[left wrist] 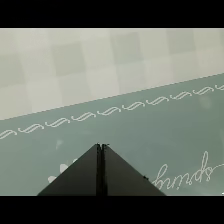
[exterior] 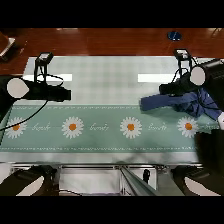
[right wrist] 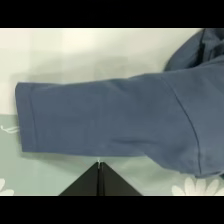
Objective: Fold the shirts.
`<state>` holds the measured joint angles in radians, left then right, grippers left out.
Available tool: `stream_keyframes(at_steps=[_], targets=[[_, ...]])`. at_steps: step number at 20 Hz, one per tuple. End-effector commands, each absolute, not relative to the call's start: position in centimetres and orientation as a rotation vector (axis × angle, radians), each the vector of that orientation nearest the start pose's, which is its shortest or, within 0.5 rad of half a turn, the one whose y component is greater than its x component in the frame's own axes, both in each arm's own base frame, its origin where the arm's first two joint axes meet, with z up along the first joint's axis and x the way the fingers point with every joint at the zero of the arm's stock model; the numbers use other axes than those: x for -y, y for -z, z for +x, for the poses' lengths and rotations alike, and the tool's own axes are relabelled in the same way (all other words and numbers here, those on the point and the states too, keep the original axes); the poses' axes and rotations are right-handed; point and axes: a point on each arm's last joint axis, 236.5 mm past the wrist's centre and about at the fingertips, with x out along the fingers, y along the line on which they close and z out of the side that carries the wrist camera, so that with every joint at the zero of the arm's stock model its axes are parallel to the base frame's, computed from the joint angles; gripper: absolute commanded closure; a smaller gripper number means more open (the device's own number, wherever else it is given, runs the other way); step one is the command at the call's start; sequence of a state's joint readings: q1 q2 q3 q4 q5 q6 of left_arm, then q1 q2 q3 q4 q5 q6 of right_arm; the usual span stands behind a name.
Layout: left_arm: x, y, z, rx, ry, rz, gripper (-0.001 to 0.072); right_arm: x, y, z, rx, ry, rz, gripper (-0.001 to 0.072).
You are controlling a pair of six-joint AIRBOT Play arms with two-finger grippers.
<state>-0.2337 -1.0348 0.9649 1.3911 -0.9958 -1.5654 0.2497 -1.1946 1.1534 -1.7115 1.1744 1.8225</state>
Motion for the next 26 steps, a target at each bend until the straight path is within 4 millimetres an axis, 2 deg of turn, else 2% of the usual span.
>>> stream_keyframes(at_steps=[1, 3, 5, 6, 7, 8, 9, 11, 13, 15, 16, 19, 22, 23, 24, 25, 26], targets=[[11.9, -4.3, 34.6, -1.079, 0.297, -0.038, 0.0688, -6.9, -4.5, 38.7, -1.12, -0.006, -0.044, 0.0692], [11.9, -4.7, 35.3, -1.044, 0.295, -0.044, 0.0688, -7.1, -4.9, 39.4, -1.085, -0.015, -0.039, 0.0692], [12.1, -5.5, 37.2, -0.96, 0.289, -0.056, 0.0687, -7.2, -5.8, 41.0, -1.007, -0.023, -0.048, 0.0689], [12.2, -5.8, 38.2, -0.922, 0.285, -0.062, 0.0641, -6.7, -6.4, 42.2, -0.952, -0.01, -0.073, 0.0566], [12.3, -5.8, 39.2, -0.893, 0.28, -0.067, 0.043, -5.9, -6.8, 43.5, -0.903, 0.021, -0.108, 0.029], [12.4, -5.4, 40.0, -0.879, 0.274, -0.073, 0.0208, -4.1, -6.7, 44.6, -0.871, 0.088, -0.144, 0.0297], [12.5, -4.8, 40.5, -0.878, 0.27, -0.076, 0.02, -1.7, -6.1, 45.1, -0.873, 0.176, -0.145, 0.0297], [12.5, -3.3, 40.7, -0.913, 0.266, -0.076, 0.02, 4.0, -3.2, 45.4, -0.924, 0.359, -0.047, 0.0298], [12.6, -2.4, 40.8, -0.934, 0.263, -0.075, 0.02, 9.5, 0.3, 44.4, -0.999, 0.491, 0.1, 0.0302], [12.6, -1.8, 40.8, -0.946, 0.262, -0.073, 0.02, 13.0, 3.4, 42.6, -1.083, 0.565, 0.26, 0.0308], [12.6, -1.6, 40.8, -0.952, 0.261, -0.073, 0.02, 13.9, 4.8, 41.8, -1.123, 0.568, 0.321, 0.0308], [12.6, -0.7, 40.8, -0.974, 0.258, -0.074, 0.02, 14.3, 8.2, 40.4, -1.227, 0.522, 0.424, 0.0308], [13.3, -0.4, 40.4, -0.997, 0.27, -0.12, 0.02, 12.6, 10.5, 39.8, -1.313, 0.455, 0.444, 0.0331], [13.3, -0.5, 40.1, -1.006, 0.272, -0.123, 0.02, 11.6, 11.1, 39.7, -1.341, 0.424, 0.459, 0.0378], [13.2, -0.5, 39.5, -1.028, 0.274, -0.118, 0.0201, 10.7, 11.4, 39.4, -1.365, 0.399, 0.48, 0.0455], [12.9, -0.6, 38.6, -1.055, 0.28, -0.106, 0.02, 9.4, 11.2, 39.6, -1.375, 0.349, 0.498, 0.0641], [12.3, -1.0, 37.4, -1.089, 0.283, -0.09, 0.02, 8.4, 10.3, 40.2, -1.353, 0.283, 0.503, 0.0691]])
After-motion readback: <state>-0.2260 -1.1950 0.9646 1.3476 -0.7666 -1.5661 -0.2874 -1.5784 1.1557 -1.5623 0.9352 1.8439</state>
